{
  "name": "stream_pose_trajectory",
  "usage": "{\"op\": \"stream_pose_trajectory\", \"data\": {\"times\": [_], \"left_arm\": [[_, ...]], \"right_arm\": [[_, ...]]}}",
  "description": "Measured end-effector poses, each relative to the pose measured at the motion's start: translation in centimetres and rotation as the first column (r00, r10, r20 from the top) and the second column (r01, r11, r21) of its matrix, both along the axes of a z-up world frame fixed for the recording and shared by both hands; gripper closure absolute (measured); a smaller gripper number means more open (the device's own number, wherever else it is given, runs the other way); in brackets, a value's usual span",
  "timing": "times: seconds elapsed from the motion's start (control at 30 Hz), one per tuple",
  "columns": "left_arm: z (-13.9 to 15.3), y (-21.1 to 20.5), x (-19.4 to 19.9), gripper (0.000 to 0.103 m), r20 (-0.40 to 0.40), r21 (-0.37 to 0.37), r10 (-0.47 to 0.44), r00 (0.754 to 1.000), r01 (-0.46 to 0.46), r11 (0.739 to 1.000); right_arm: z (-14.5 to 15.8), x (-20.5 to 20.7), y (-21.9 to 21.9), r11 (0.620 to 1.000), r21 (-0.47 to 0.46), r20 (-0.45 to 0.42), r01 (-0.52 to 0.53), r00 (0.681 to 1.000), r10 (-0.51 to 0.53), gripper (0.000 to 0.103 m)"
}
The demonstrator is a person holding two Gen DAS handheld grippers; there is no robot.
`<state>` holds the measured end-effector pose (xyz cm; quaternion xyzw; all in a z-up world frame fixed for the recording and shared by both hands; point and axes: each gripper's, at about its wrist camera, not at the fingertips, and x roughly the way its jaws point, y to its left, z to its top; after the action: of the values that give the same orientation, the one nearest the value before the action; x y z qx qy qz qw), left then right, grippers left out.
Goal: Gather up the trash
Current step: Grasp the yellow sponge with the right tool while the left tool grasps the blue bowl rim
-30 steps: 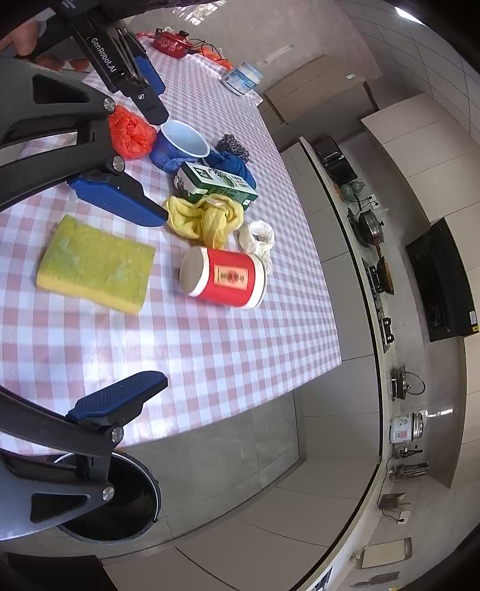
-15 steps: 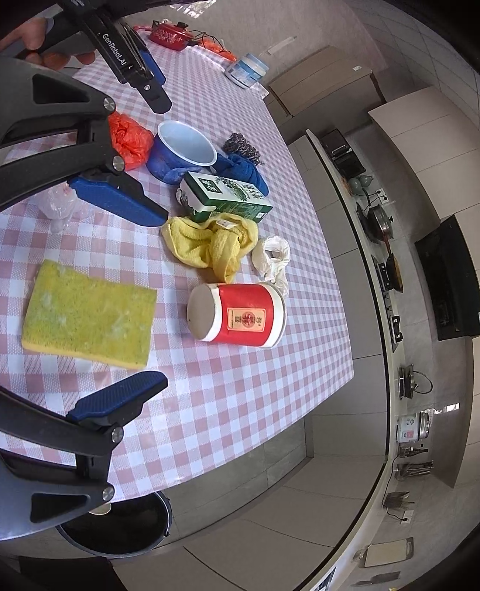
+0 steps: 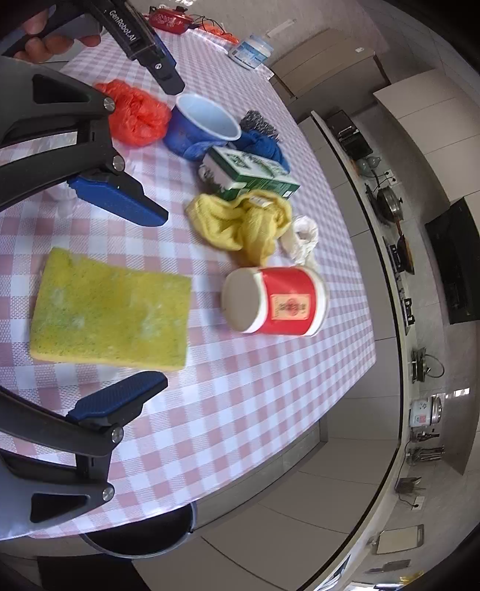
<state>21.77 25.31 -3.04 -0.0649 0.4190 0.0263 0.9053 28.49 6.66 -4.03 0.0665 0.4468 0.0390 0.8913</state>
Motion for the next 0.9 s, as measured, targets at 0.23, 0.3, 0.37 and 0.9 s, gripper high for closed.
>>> {"op": "stream_pose_trajectory", "data": {"times": [0.23,0.3,0.37,0.9], "left_arm": [[-0.9,0.2,-0.5,0.023,-0.001,0.008,0.004,1.0,-0.003,1.0],[-1.0,0.3,-0.4,0.023,-0.003,0.005,0.007,1.0,-0.007,1.0],[-1.2,0.4,-0.3,0.023,-0.005,0.005,0.007,1.0,-0.007,1.0],[-0.8,1.2,2.5,0.023,0.001,-0.002,0.017,1.0,-0.017,1.0]], "right_arm": [[-2.1,-0.3,-0.1,1.0,-0.022,-0.033,0.014,0.999,-0.015,0.021],[-2.3,-0.4,0.2,0.999,-0.045,-0.026,0.012,1.0,-0.013,0.021],[-2.4,-0.5,0.6,0.997,-0.071,-0.02,0.004,1.0,-0.006,0.021],[0.4,0.6,1.7,0.998,-0.043,0.077,-0.04,0.996,0.043,0.051]]}}
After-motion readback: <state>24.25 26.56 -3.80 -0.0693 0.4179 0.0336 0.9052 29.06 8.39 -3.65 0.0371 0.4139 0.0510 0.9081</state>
